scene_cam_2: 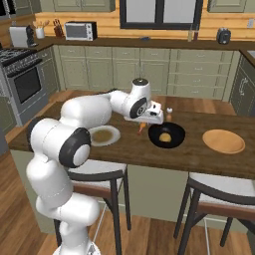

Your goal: Pick the chicken drumstick and potato from their plates and place them in the bowl. Then put the bowl in the fridge.

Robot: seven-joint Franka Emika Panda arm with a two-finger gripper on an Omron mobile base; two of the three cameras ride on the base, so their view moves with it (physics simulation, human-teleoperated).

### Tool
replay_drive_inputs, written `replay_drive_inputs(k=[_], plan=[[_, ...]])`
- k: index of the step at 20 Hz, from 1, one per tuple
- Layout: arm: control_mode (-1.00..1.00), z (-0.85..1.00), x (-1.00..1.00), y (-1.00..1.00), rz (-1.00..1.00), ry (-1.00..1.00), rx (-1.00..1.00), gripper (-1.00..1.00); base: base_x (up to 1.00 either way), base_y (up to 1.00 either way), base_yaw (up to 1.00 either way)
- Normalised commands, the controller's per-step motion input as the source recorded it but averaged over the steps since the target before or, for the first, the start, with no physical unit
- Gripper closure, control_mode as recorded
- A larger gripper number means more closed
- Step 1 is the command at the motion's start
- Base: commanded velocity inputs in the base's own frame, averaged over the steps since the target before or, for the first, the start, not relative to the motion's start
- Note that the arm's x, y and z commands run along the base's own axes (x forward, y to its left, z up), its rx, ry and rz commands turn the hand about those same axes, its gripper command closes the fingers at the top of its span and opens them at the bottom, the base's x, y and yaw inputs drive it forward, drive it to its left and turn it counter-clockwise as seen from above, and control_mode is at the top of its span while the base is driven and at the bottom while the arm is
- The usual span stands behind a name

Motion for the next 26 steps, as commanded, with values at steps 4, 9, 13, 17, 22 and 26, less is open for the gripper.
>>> replay_drive_inputs(k=[4,9,13,17,22,26], plan=[[-1.00,0.00,0.15,-0.85,0.00,0.00,0.02,1.00,0.00,0.00,0.00],[-1.00,-0.11,0.66,-0.28,0.00,0.05,0.00,1.00,0.00,0.00,0.00],[-1.00,-0.65,0.80,-0.01,0.00,0.00,0.00,1.00,0.00,0.00,0.00],[-1.00,-0.52,0.59,-0.08,0.00,0.02,0.00,1.00,0.00,0.00,0.00],[-1.00,-0.54,0.11,0.01,0.00,0.01,0.00,-1.00,0.00,0.00,0.00],[-1.00,-0.13,0.00,0.00,0.00,0.00,0.00,-1.00,0.00,0.00,0.00]])
